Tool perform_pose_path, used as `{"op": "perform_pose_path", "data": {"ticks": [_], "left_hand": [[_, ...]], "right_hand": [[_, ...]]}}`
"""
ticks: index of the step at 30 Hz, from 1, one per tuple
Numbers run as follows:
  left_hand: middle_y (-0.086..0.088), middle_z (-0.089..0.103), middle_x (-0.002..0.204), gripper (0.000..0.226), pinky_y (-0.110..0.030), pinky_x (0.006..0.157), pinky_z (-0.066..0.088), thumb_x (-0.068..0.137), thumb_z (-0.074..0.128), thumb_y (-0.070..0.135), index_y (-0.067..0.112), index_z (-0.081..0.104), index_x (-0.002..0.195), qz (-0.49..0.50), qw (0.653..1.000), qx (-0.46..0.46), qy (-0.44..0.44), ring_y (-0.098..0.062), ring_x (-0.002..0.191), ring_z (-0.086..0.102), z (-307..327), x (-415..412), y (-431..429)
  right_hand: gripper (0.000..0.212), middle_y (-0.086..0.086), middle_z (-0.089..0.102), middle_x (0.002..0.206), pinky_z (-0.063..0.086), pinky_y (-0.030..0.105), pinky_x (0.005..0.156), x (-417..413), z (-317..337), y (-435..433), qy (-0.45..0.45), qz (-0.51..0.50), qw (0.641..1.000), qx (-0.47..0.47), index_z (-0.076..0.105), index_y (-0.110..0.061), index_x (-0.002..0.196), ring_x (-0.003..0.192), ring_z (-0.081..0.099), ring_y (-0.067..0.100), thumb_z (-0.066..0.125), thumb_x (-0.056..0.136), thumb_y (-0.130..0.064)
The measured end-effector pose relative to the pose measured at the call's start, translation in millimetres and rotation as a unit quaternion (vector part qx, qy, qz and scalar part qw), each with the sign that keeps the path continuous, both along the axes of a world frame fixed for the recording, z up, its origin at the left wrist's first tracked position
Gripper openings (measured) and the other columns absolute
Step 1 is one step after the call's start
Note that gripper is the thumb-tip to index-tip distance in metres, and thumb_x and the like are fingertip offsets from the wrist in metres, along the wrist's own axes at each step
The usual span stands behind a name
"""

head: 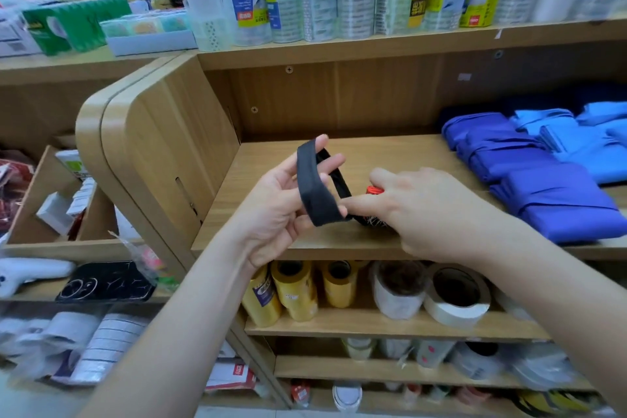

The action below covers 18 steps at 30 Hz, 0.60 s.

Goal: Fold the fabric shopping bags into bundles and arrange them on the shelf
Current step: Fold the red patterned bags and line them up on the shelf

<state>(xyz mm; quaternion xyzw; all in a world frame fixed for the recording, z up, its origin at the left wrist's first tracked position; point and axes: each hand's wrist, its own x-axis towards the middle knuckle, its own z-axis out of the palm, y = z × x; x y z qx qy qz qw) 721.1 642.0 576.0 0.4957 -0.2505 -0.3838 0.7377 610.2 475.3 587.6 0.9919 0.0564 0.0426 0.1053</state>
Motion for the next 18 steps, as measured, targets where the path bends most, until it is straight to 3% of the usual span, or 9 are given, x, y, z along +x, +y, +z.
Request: {"op": "perform_pose_path", "data": {"ticks": [4,7,9,11,13,15,16,18], "left_hand": [[-0.007,0.064,0.131,0.061,-0.018,0.055,0.056,0.078,0.061,0.021,0.020,0.050,0.139,0.033,0.999,-0.031,-0.010,-0.019,0.090,0.071,10,-5,-11],[-0.013,0.065,0.128,0.055,-0.019,0.065,0.058,0.086,0.056,0.020,0.008,0.047,0.139,0.074,0.991,-0.086,0.076,-0.023,0.102,0.070,1,-2,-10],[-0.014,0.065,0.128,0.049,-0.022,0.069,0.058,0.089,0.054,0.018,0.004,0.049,0.136,0.086,0.988,-0.078,0.104,-0.022,0.101,0.070,-7,-2,-5],[-0.012,0.065,0.127,0.038,-0.025,0.071,0.059,0.093,0.052,0.010,0.006,0.054,0.131,0.090,0.993,-0.038,0.069,-0.023,0.099,0.070,-14,-3,0],[-0.004,0.068,0.124,0.045,-0.027,0.075,0.058,0.092,0.053,-0.006,0.013,0.054,0.132,0.107,0.994,0.012,-0.036,-0.024,0.099,0.071,-16,-8,6],[0.001,0.069,0.121,0.060,-0.027,0.086,0.055,0.085,0.058,-0.018,0.018,0.055,0.133,0.153,0.948,0.064,-0.271,-0.019,0.106,0.068,-18,-12,15],[0.004,0.068,0.122,0.063,-0.026,0.094,0.052,0.081,0.062,-0.018,0.018,0.056,0.133,0.162,0.895,0.083,-0.408,-0.016,0.113,0.064,-18,-14,18],[0.004,0.061,0.130,0.062,-0.029,0.107,0.041,0.076,0.071,-0.004,0.014,0.055,0.134,0.152,0.745,0.106,-0.640,-0.013,0.124,0.053,-20,-18,17]], "right_hand": [[0.033,-0.010,0.040,0.087,0.043,0.032,0.059,4,-4,1,-0.057,0.001,0.996,0.073,0.043,-0.044,0.130,0.071,0.046,0.013,0.042,0.097,-0.046],[0.033,-0.008,0.061,0.083,0.049,0.039,0.069,9,-6,-8,-0.066,-0.017,0.971,0.229,0.062,-0.038,0.113,0.079,0.058,0.015,0.040,0.094,-0.053],[0.024,-0.001,0.070,0.082,0.052,0.045,0.071,11,-9,-15,-0.025,-0.010,0.926,0.375,0.068,-0.031,0.103,0.078,0.064,0.018,0.051,0.096,-0.046],[0.023,0.010,0.072,0.085,0.055,0.049,0.074,11,-11,-20,0.024,0.004,0.857,0.515,0.071,-0.020,0.096,0.077,0.067,0.029,0.055,0.097,-0.037],[0.028,0.016,0.072,0.086,0.057,0.042,0.071,9,-11,-23,0.054,0.019,0.784,0.618,0.071,-0.011,0.094,0.075,0.069,0.032,0.054,0.094,-0.033],[0.028,0.011,0.071,0.078,0.056,0.028,0.067,8,-13,-25,0.077,0.038,0.712,0.697,0.070,-0.009,0.091,0.072,0.068,0.022,0.053,0.092,-0.032],[0.027,0.007,0.070,0.077,0.055,0.024,0.066,7,-15,-25,0.091,0.050,0.678,0.728,0.070,-0.011,0.088,0.071,0.067,0.018,0.054,0.092,-0.032],[0.027,0.005,0.069,0.074,0.054,0.021,0.062,6,-19,-24,0.120,0.071,0.611,0.780,0.072,-0.016,0.082,0.067,0.068,0.015,0.052,0.093,-0.031]]}}
